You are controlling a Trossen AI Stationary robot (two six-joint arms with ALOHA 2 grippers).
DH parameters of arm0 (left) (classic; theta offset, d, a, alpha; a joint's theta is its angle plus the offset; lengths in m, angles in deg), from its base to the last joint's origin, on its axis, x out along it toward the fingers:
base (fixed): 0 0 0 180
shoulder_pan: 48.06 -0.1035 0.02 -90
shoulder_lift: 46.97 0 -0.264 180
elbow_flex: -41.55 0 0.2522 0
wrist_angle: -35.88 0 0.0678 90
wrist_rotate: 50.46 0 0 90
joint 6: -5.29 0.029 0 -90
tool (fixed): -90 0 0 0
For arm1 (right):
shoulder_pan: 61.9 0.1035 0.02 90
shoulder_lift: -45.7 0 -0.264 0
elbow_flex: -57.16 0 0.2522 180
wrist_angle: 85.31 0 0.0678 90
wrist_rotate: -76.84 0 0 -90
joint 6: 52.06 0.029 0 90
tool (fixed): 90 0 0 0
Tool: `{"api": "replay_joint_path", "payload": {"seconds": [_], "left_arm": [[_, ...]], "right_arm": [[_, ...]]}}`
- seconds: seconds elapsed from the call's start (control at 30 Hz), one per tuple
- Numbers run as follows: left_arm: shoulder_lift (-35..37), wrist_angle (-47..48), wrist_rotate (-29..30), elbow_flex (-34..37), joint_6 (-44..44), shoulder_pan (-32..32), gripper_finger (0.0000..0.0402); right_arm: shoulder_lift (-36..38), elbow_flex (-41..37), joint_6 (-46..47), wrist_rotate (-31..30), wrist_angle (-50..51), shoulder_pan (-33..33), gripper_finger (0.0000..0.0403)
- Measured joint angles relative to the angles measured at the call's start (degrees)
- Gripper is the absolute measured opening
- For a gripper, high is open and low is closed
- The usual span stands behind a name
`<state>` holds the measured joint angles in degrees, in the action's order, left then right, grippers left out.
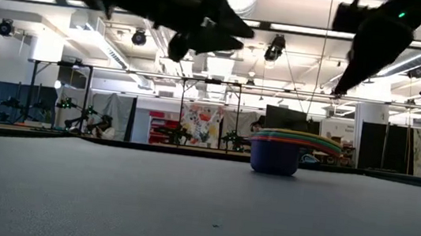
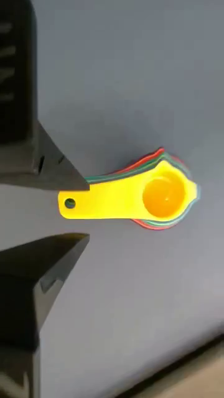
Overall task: Nest measuring cups in basket
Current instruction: Put the colorful nest measuring cups into the transparent bin
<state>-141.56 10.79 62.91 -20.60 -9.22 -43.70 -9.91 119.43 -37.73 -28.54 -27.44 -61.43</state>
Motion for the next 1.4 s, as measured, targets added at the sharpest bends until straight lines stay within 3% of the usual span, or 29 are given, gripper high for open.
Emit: {"api": "replay_joint_path", "payload": {"seconds": [0.1,0.2,0.6,0.77,1.0,1.4], "left_arm": [[1.79,-8.87,-0.34,5.4,0.44,-0.02,0.0148],[2.94,-11.49,-0.29,7.99,0.52,-0.11,0.0148],[2.32,-8.38,-0.41,6.73,3.11,-0.11,0.0148],[2.26,-6.51,-0.44,5.96,3.57,-0.11,0.0148],[2.26,-6.48,-0.44,5.98,3.55,-0.11,0.0148],[2.24,-6.31,-0.45,5.98,4.2,-0.33,0.0148]], "right_arm": [[-4.21,0.62,-2.59,2.95,-0.27,-3.55,0.014],[-7.73,1.24,-5.09,3.29,-0.18,-5.88,0.0175],[-14.37,2.65,-4.97,3.62,-3.29,-6.81,0.0262],[-16.15,2.83,-6.49,8.43,-4.77,-9.61,0.0291],[-14.96,6.19,-12.21,19.74,-6.0,-17.07,0.031],[-13.54,5.99,-8.52,18.8,-2.22,-17.37,0.03]]}}
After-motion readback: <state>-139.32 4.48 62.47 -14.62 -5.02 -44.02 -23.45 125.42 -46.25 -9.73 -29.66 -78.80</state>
